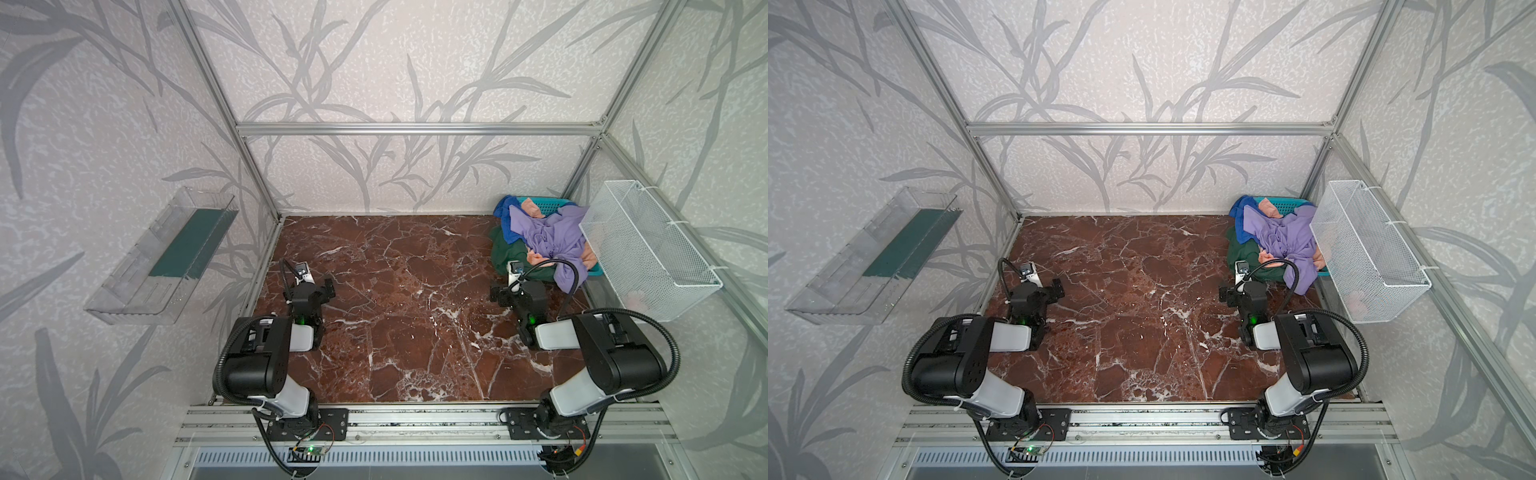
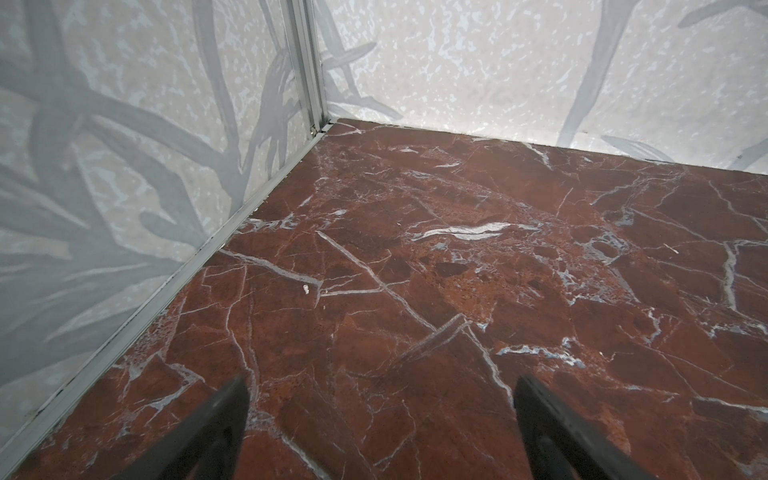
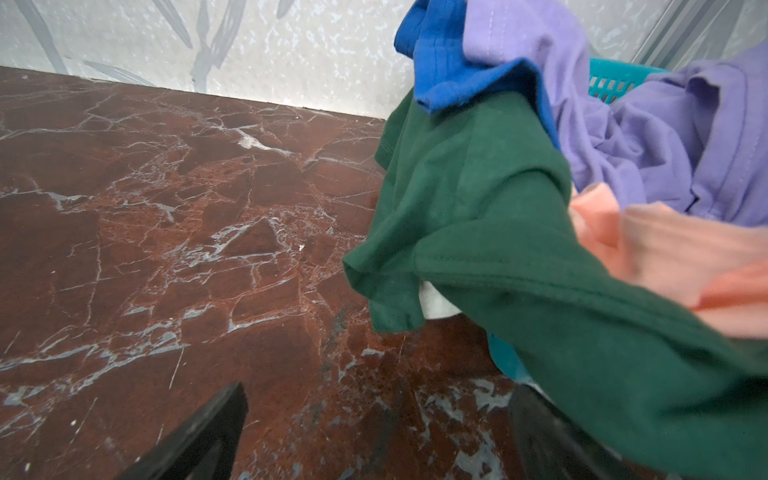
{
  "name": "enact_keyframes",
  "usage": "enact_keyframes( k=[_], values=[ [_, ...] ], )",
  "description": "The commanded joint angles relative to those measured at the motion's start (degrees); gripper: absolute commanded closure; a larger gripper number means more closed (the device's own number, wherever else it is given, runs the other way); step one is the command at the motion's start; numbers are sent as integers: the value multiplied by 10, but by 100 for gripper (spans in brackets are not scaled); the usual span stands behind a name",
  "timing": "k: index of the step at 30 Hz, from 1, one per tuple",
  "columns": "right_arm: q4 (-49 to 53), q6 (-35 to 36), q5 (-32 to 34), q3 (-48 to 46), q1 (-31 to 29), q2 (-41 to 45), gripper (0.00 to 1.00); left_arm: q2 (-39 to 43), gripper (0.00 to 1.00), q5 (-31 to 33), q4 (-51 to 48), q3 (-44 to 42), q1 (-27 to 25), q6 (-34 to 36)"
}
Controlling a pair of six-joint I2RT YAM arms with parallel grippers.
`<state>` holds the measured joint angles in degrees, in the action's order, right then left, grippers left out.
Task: Fold and stack the t-shirts
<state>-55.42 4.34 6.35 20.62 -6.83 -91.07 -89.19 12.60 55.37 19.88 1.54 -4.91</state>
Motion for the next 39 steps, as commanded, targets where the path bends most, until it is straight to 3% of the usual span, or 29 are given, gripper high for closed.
enact_keyframes(
  k=[1,9,12,17,21,24,30,32,35,39],
  values=[
    [-15,-4,-4,6,2,-1,1,-5,1,10,16,2,0,5],
    [-19,-3,2,3,2,0,1,-2,1,9,18,0,0,6],
    [-4,2,15,-5,-6,45,1,43,1,9,-22,0,-2,10],
    [206,-28,47,64,-7,153,1,147,1,47,-127,13,-12,9],
    [370,-111,66,160,-7,193,1,206,1,68,-256,64,-24,-76],
    [497,-159,96,256,-5,182,1,219,1,81,-318,111,-51,-112],
    [744,-184,116,464,0,93,1,189,1,115,-464,242,-120,-174],
    [811,-183,114,525,7,52,1,183,1,84,-464,258,-142,-165],
    [849,-172,108,592,15,-9,1,172,1,-89,-451,273,-154,-116],
    [875,-181,82,664,36,-91,0,146,1,-158,-441,285,-170,-144]
  ],
)
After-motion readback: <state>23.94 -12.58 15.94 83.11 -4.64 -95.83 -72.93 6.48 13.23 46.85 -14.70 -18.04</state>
